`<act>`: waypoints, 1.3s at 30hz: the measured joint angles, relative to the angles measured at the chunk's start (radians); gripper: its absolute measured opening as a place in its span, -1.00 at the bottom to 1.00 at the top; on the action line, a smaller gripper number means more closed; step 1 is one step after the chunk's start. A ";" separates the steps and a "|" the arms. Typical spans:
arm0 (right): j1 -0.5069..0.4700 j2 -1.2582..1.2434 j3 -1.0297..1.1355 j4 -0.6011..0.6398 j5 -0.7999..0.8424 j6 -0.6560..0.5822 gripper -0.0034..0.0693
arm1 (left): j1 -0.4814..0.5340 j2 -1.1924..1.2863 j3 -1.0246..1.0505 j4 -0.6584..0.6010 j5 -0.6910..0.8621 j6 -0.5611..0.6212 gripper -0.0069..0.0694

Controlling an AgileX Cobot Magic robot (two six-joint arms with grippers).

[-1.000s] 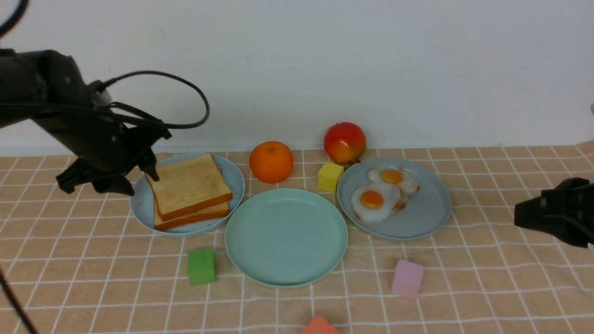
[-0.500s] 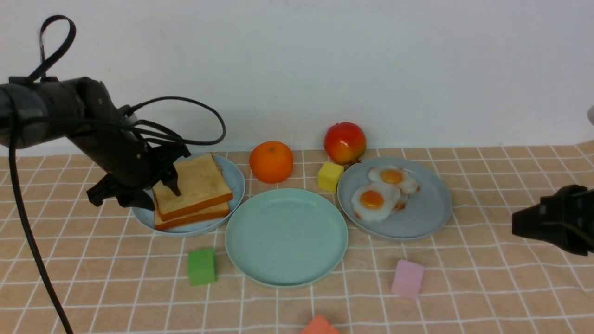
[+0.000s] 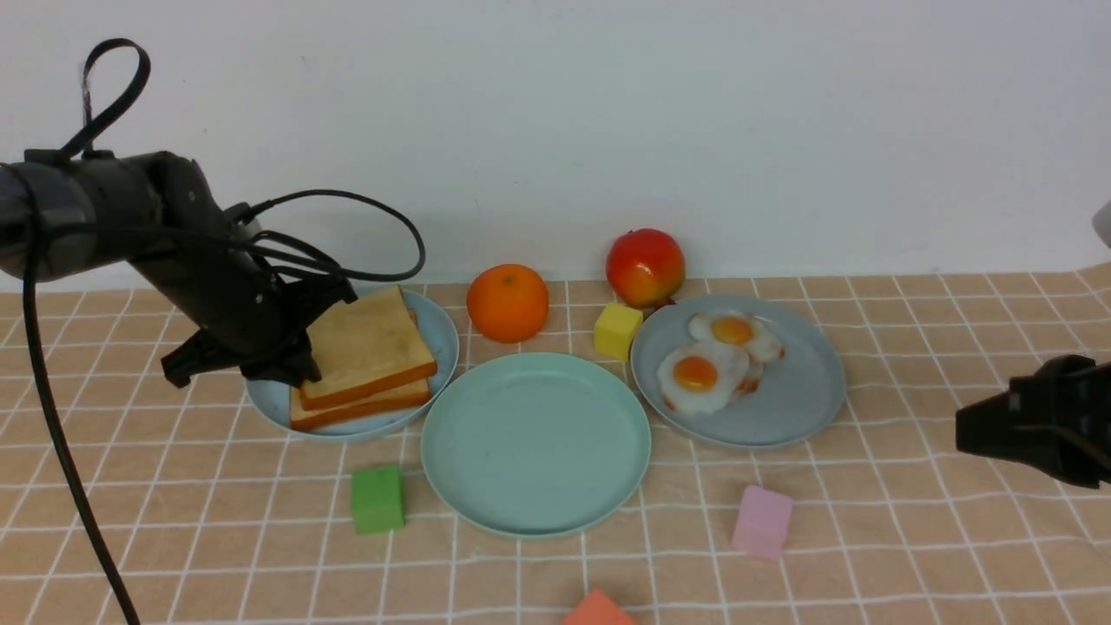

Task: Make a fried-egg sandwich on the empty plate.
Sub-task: Use the left arm to grab a slice of bread, then use the left arm to put a slice of bread into the empty plate in the middle

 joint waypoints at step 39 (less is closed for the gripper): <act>0.000 0.000 0.000 -0.023 -0.052 -0.003 -0.24 | -0.286 -0.023 0.000 -0.126 0.139 0.100 -0.39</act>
